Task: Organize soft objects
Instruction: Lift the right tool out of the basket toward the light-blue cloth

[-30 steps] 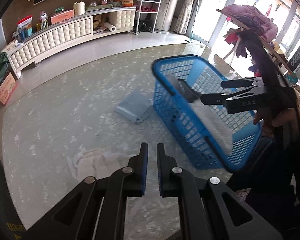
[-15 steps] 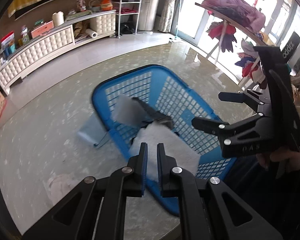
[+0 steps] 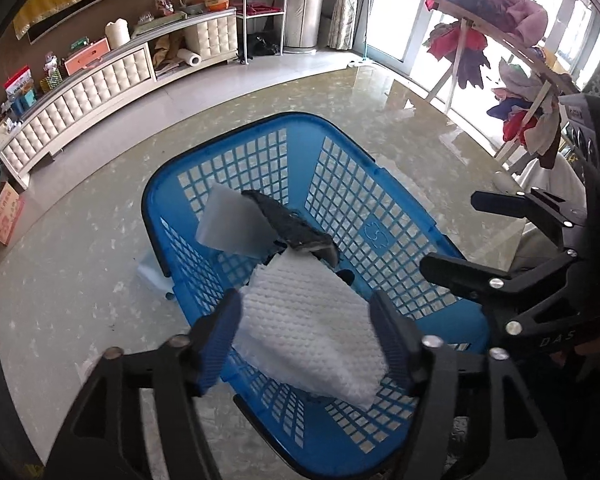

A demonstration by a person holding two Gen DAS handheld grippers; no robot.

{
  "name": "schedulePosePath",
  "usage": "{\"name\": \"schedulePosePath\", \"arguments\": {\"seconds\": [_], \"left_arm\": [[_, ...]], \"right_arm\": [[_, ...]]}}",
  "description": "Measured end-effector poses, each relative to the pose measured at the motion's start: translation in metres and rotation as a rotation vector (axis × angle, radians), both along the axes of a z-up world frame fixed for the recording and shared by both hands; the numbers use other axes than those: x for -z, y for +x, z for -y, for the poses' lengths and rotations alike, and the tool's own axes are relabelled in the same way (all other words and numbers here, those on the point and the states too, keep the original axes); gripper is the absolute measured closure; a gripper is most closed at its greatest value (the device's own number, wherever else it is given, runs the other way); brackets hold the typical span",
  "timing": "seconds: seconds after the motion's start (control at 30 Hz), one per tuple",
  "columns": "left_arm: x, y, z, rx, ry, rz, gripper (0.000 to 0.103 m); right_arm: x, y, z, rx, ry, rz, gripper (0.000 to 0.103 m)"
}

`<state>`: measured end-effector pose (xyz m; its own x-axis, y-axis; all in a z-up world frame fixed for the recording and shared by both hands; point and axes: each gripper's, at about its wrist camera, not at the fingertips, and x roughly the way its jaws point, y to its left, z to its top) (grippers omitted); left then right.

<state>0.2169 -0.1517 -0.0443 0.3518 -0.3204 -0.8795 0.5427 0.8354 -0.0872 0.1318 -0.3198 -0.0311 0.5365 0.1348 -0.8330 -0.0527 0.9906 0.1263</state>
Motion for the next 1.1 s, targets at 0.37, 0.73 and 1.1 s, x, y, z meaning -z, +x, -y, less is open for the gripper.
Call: {"name": "schedulePosePath", "arguments": {"seconds": [0.37, 0.73, 1.1], "left_arm": [[-0.006, -0.007, -0.016, -0.005, 0.029, 0.051, 0.0], [-0.027, -0.022, -0.067, -0.048, 0.031, 0.111, 0.0], [-0.009, -0.016, -0.138, -0.174, 0.062, 0.043, 0.0]], "right_arm": [[-0.001, -0.003, -0.002, -0.023, 0.018, 0.008, 0.0], [-0.003, 0.002, -0.029, -0.074, 0.0, 0.013, 0.0], [-0.002, 0.016, -0.073, -0.173, -0.018, 0.012, 0.0]]}}
